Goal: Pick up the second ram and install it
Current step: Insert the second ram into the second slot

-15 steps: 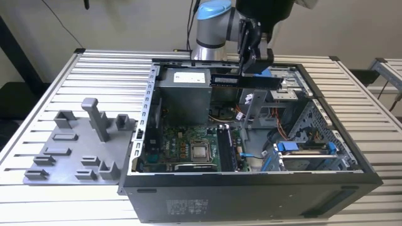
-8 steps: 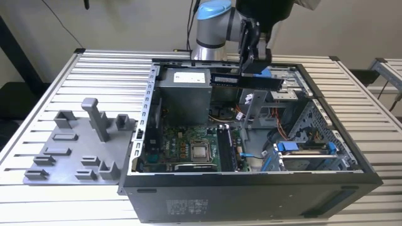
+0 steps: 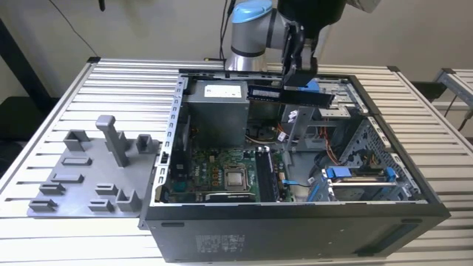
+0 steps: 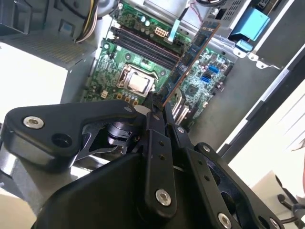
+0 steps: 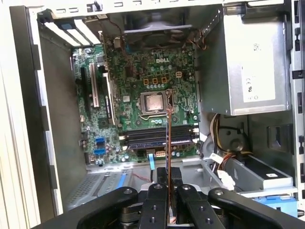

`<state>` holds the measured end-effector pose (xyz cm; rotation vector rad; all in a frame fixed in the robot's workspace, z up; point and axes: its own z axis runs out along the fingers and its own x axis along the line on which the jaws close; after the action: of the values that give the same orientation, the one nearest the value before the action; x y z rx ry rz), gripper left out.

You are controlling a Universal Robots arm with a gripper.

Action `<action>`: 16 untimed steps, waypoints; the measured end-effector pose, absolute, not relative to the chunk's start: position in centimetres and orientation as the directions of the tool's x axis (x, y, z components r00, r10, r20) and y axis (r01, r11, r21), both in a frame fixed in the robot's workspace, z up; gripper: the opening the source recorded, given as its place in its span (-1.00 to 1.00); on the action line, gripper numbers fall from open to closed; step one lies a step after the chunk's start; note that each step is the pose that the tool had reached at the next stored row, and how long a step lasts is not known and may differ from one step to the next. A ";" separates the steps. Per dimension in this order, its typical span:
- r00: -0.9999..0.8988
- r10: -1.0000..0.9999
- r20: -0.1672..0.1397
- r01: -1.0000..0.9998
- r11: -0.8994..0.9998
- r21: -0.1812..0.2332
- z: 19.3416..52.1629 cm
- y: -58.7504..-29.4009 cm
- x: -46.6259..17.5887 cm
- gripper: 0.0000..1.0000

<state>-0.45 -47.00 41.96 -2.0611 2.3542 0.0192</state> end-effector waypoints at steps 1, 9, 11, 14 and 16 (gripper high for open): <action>-0.137 -0.990 -0.017 -0.991 0.137 0.001 42.0 -47.0 -0.5 -0.72; -0.177 -0.984 -0.018 -0.984 0.177 0.001 41.9 -47.0 -0.5 -0.72; -0.185 -0.983 -0.017 -0.983 0.185 0.001 41.9 -47.0 -0.5 -0.72; -0.196 -0.981 -0.018 -0.981 0.196 0.001 41.9 -47.0 -0.5 -0.72; -0.198 -0.980 -0.017 -0.980 0.198 0.001 41.9 -47.0 -0.5 -0.72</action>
<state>-0.45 -47.00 41.94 -1.9810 2.4215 0.0184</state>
